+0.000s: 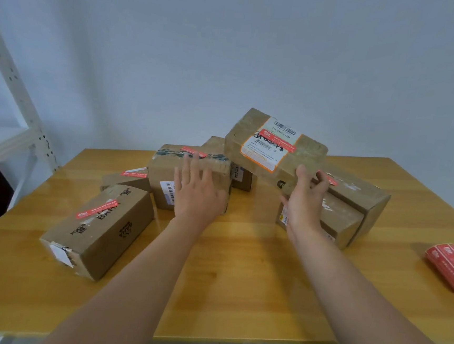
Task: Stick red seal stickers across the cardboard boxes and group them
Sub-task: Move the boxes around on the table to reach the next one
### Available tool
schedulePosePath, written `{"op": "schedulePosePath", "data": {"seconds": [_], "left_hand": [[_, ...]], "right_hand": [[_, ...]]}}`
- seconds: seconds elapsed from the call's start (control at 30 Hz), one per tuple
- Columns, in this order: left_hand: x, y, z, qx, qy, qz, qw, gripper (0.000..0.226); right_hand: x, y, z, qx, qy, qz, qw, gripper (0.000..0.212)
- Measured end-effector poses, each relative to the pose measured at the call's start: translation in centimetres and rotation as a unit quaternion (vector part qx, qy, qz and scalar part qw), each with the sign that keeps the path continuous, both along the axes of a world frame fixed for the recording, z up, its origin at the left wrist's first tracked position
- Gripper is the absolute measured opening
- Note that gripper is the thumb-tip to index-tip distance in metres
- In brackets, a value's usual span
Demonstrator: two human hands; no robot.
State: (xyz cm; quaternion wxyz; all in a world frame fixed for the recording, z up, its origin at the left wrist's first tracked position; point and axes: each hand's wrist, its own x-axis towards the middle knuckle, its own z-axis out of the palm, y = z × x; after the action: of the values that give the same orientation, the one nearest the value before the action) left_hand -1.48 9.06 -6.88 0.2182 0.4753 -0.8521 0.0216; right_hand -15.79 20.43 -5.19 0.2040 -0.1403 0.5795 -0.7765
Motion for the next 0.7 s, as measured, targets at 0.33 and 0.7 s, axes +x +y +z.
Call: {"op": "schedulePosePath", "data": {"seconds": [0.33,0.7], "left_hand": [[-7.4,-0.2,1.9,-0.073,-0.182,-0.114,0.974,0.06],[-10.6,-5.4,3.2,-0.086,-0.345,-0.067,0.932,0.058]], "right_hand": [[-1.5,-2.0,2.8,0.018,0.127,-0.121,0.984,0.082],[-4.1,-4.4,3.0,0.026,0.161,-0.149,0.975,0.075]]}}
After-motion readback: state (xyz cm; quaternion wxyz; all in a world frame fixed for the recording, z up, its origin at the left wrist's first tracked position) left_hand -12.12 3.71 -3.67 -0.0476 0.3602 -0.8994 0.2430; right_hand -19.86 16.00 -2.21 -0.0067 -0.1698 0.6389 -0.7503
